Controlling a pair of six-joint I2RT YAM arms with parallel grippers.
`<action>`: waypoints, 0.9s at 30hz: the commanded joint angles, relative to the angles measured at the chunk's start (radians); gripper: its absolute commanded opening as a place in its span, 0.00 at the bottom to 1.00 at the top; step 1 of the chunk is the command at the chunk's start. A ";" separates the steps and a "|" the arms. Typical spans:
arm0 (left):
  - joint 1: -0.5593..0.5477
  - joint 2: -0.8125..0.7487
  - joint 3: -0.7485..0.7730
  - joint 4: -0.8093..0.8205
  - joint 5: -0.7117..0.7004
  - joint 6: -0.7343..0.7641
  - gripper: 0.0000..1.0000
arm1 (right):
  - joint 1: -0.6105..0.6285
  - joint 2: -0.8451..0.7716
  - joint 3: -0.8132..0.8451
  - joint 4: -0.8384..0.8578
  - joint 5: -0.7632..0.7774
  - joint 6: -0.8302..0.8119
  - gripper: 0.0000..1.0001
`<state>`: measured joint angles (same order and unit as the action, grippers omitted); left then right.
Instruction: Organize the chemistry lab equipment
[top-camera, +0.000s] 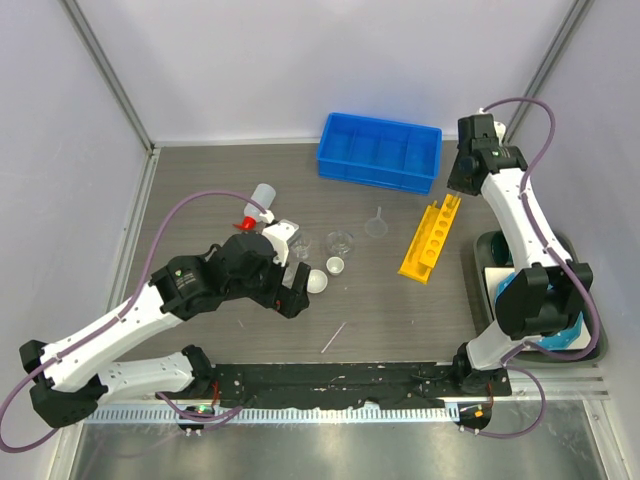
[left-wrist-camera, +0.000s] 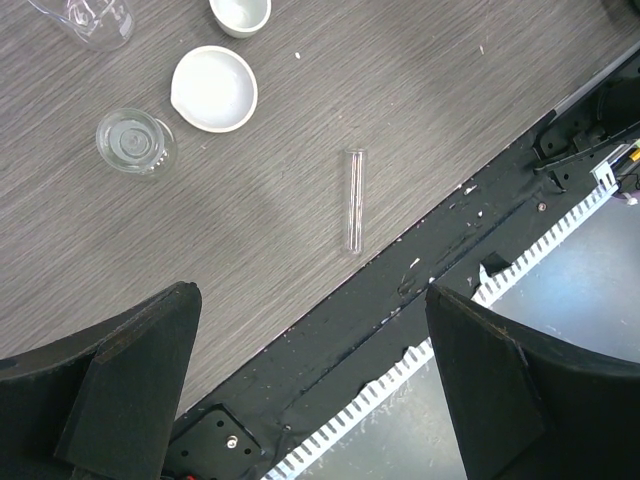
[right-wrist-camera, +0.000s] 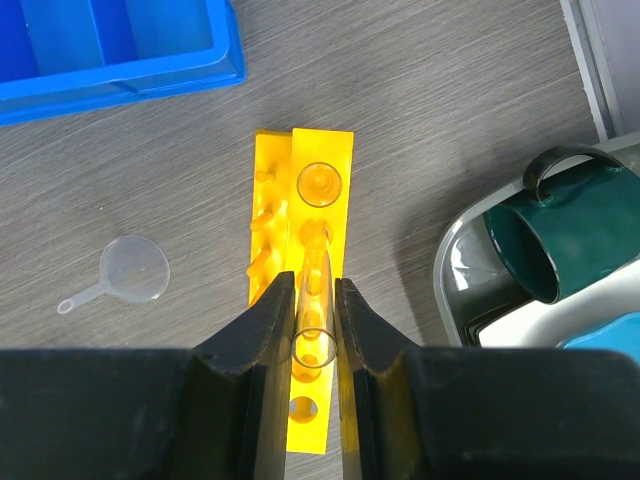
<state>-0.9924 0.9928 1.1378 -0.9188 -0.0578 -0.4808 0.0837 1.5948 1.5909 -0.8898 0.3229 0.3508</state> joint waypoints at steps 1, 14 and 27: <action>0.001 -0.013 -0.001 0.017 -0.011 0.021 1.00 | -0.002 0.004 -0.011 0.046 -0.002 -0.001 0.01; 0.003 -0.014 -0.012 0.020 -0.010 0.018 1.00 | -0.002 0.060 -0.068 0.078 -0.001 0.020 0.01; 0.003 -0.003 0.007 0.009 -0.014 0.024 1.00 | -0.001 0.086 -0.108 0.111 -0.015 0.037 0.01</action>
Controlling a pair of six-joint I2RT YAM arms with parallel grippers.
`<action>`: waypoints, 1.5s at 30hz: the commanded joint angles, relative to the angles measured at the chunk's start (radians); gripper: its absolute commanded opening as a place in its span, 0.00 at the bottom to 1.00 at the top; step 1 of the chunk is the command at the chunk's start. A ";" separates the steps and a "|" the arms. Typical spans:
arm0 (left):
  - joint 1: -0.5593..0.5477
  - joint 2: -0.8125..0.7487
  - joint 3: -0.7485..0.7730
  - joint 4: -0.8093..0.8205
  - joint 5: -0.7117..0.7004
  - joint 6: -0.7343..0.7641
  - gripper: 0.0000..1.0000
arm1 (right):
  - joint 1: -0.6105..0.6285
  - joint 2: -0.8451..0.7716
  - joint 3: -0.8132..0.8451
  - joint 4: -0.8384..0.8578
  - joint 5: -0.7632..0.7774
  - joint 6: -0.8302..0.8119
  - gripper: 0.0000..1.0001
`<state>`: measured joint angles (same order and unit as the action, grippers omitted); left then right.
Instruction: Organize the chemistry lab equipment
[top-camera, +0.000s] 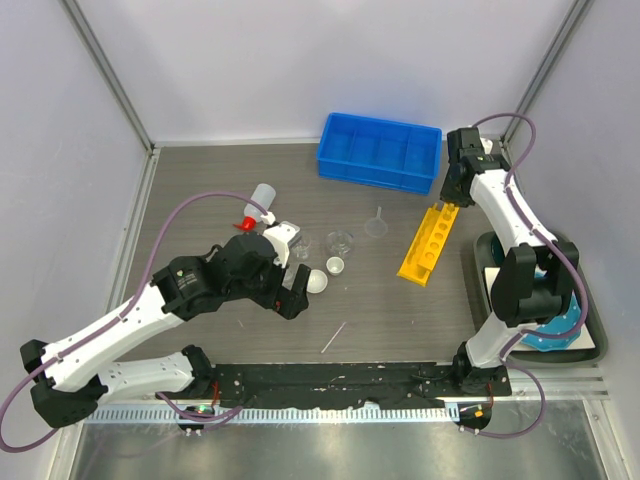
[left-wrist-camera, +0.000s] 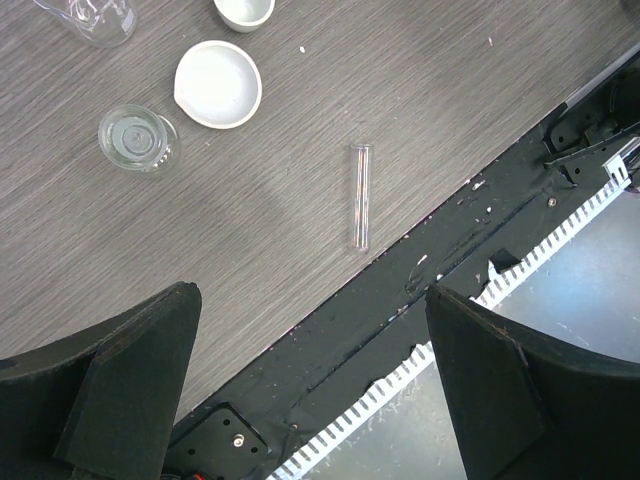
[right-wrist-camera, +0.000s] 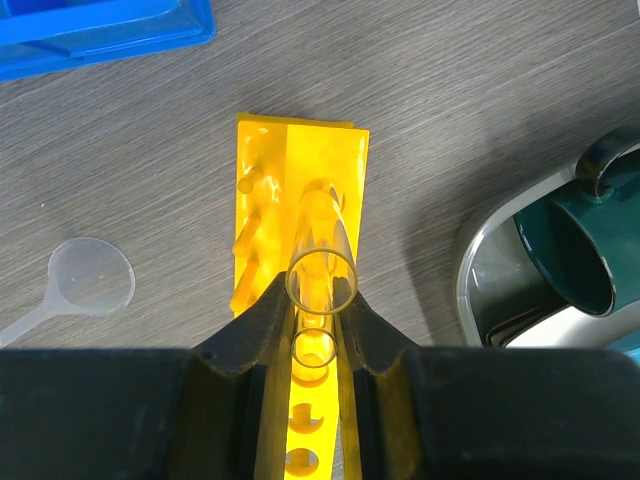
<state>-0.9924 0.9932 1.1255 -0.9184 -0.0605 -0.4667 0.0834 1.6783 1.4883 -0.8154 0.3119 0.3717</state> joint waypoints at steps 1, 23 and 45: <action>0.003 -0.004 0.019 0.009 -0.012 0.011 1.00 | -0.001 0.003 -0.006 0.036 -0.007 0.016 0.01; 0.003 0.024 0.030 -0.007 -0.016 0.017 1.00 | -0.002 -0.028 -0.054 0.068 -0.028 0.016 0.37; -0.015 0.237 -0.157 0.114 -0.128 -0.065 0.95 | 0.241 -0.440 -0.092 -0.091 0.038 0.006 0.61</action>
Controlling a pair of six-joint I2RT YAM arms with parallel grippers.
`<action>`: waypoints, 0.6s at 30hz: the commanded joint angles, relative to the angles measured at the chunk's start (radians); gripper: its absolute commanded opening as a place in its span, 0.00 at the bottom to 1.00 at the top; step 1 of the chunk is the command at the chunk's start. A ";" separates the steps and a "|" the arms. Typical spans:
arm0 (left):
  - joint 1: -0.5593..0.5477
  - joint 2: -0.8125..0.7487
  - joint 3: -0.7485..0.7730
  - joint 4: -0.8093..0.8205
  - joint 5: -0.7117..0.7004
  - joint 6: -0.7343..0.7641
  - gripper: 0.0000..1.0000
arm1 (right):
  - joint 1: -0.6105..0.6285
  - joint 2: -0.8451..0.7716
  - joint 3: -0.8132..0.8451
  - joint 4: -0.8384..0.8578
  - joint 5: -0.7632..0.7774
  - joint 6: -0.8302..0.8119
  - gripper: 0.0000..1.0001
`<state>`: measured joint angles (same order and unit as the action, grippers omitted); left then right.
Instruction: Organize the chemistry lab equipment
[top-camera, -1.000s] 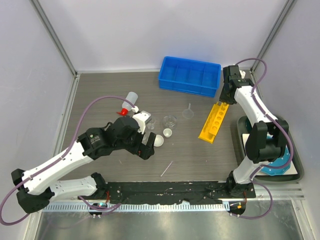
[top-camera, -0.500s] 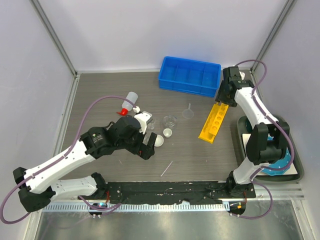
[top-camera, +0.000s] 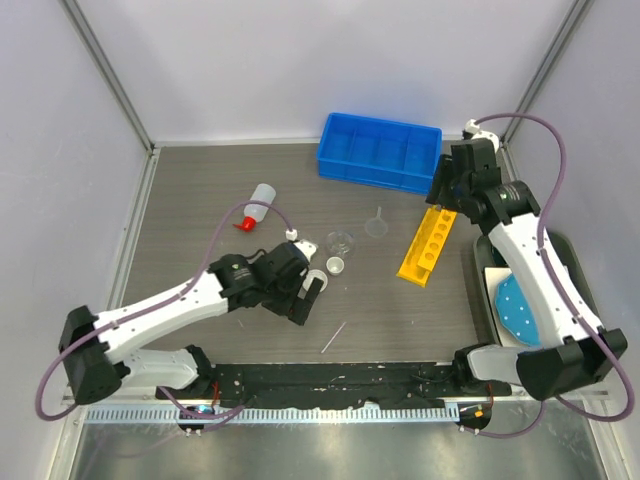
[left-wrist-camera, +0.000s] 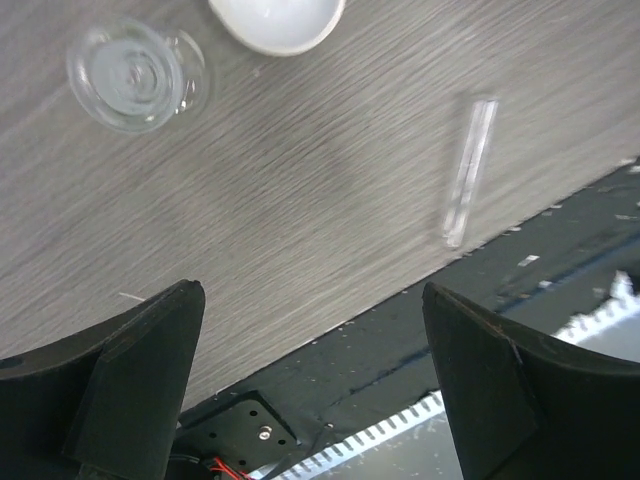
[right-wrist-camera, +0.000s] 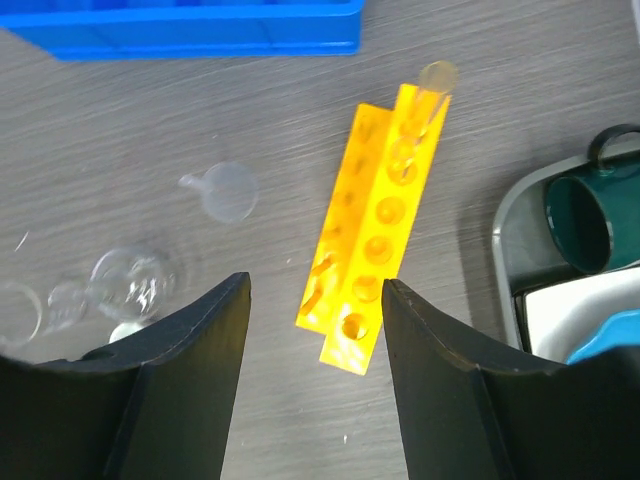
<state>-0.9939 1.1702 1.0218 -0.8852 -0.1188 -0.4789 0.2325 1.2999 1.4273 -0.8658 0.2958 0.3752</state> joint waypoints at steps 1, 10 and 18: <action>-0.032 0.077 -0.068 0.104 -0.091 -0.069 0.93 | 0.112 -0.076 -0.040 -0.050 0.054 0.008 0.61; -0.222 0.281 -0.013 0.124 -0.255 -0.265 0.86 | 0.229 -0.197 -0.195 -0.042 0.014 0.022 0.61; -0.318 0.420 0.046 0.169 -0.252 -0.340 0.83 | 0.241 -0.255 -0.292 -0.032 0.011 0.016 0.60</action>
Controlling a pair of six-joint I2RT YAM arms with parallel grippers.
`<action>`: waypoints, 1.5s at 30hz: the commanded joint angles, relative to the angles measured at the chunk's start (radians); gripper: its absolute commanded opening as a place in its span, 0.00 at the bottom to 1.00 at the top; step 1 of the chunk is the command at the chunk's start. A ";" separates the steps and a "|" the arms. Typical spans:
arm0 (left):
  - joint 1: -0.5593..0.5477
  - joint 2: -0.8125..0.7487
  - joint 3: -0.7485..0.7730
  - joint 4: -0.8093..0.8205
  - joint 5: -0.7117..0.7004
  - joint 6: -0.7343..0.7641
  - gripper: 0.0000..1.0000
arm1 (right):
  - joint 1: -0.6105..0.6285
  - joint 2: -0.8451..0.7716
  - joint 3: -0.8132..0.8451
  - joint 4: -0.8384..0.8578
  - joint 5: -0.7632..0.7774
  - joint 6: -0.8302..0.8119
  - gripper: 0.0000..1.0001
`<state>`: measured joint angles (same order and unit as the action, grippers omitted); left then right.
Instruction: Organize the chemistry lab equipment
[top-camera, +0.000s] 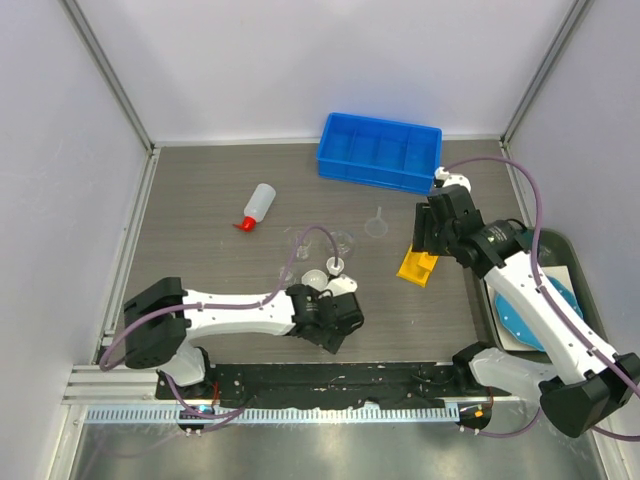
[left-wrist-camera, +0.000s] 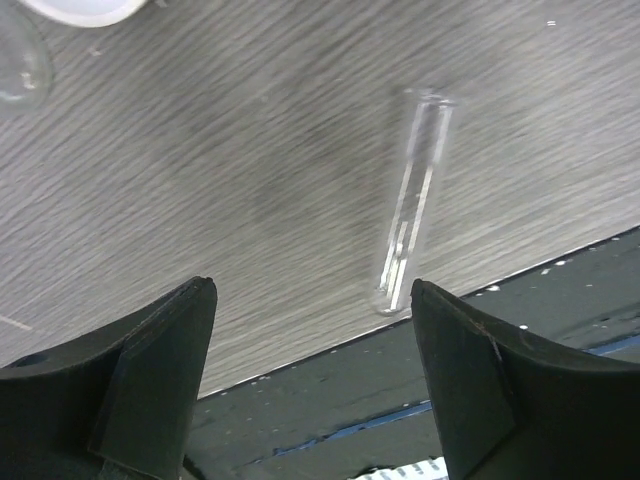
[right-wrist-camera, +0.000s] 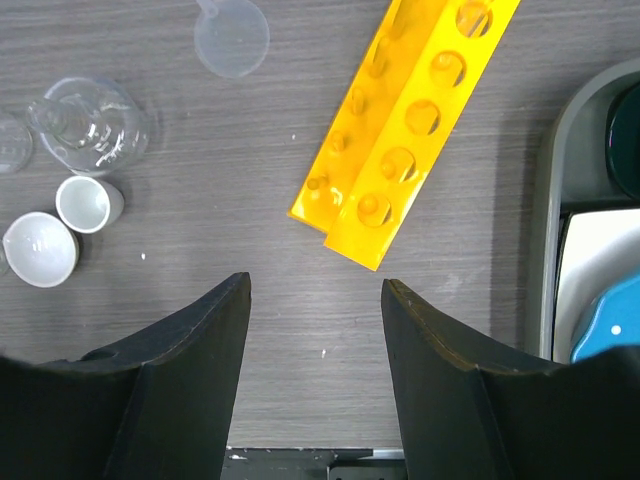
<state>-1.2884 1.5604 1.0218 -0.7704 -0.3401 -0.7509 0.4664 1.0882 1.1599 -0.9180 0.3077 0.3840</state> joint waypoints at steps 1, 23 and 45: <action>-0.032 0.033 0.044 0.060 -0.027 -0.074 0.82 | 0.008 -0.048 -0.031 0.025 -0.002 0.006 0.60; -0.068 0.056 -0.109 0.210 0.038 -0.136 0.67 | 0.014 -0.070 -0.069 0.034 -0.028 0.010 0.59; -0.117 0.136 -0.149 0.286 0.070 -0.122 0.19 | 0.041 -0.073 -0.072 0.025 -0.024 0.027 0.57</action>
<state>-1.3922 1.6287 0.9115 -0.5339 -0.3237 -0.8509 0.4980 1.0328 1.0714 -0.9131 0.2821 0.3969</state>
